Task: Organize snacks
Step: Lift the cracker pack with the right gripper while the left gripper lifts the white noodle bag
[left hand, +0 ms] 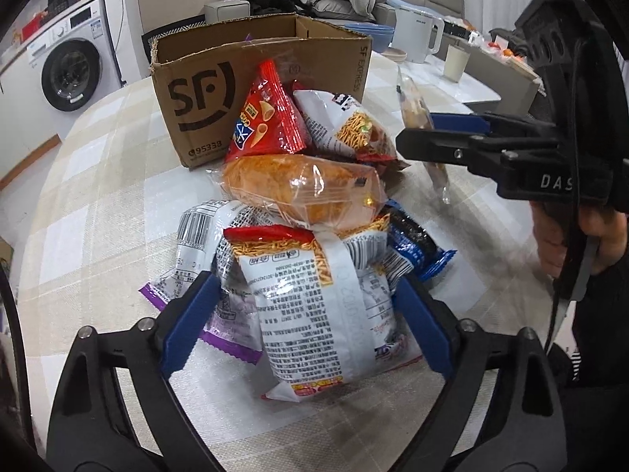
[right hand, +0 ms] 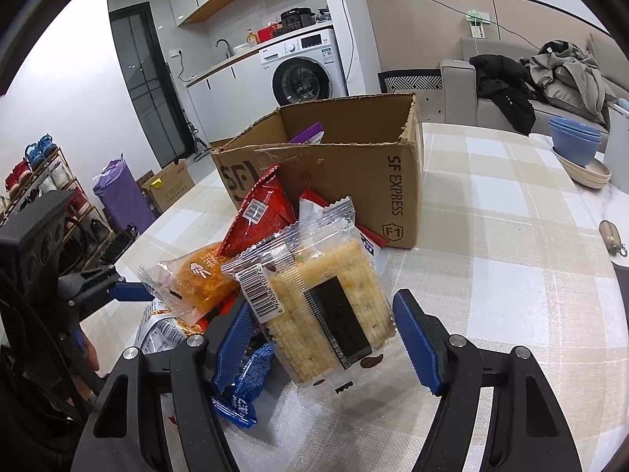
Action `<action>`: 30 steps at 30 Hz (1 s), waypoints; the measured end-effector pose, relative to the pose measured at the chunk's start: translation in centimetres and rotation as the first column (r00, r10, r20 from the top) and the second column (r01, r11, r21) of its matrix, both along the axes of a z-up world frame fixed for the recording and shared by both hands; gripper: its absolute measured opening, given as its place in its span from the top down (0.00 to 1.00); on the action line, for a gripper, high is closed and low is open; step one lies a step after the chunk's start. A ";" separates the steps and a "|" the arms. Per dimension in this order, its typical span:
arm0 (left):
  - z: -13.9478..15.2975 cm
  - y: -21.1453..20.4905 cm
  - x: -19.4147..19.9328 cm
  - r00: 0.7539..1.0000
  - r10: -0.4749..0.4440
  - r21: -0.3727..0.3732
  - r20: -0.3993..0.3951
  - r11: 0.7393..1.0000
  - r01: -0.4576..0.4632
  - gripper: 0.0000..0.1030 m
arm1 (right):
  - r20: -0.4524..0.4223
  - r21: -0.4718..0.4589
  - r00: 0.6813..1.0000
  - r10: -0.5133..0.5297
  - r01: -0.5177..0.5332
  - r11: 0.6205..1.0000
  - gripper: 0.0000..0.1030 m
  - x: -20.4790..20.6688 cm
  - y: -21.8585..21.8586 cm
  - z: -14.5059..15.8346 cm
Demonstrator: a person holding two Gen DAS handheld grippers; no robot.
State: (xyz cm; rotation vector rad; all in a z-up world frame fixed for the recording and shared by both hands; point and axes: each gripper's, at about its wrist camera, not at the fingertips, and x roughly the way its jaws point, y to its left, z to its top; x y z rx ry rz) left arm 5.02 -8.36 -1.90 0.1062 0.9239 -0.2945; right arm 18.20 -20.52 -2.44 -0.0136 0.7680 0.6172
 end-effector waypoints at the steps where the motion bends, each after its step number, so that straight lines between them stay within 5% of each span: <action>1: 0.0 -0.1 0.0 1.000 -0.002 0.008 0.003 1.000 0.002 0.17 | 0.000 -0.002 1.000 0.000 0.000 1.000 0.30 0.0 0.0 0.0; 19: 0.1 1.3 -0.7 0.999 0.033 -0.018 0.017 0.999 -0.033 0.41 | 0.032 0.005 0.999 -0.012 0.012 1.000 0.30 -0.8 -0.1 1.4; 30: 0.5 2.0 -0.8 0.999 0.050 -0.077 0.017 0.996 -0.049 0.44 | 0.030 0.032 0.999 -0.015 0.014 0.999 0.30 -0.8 -0.7 1.6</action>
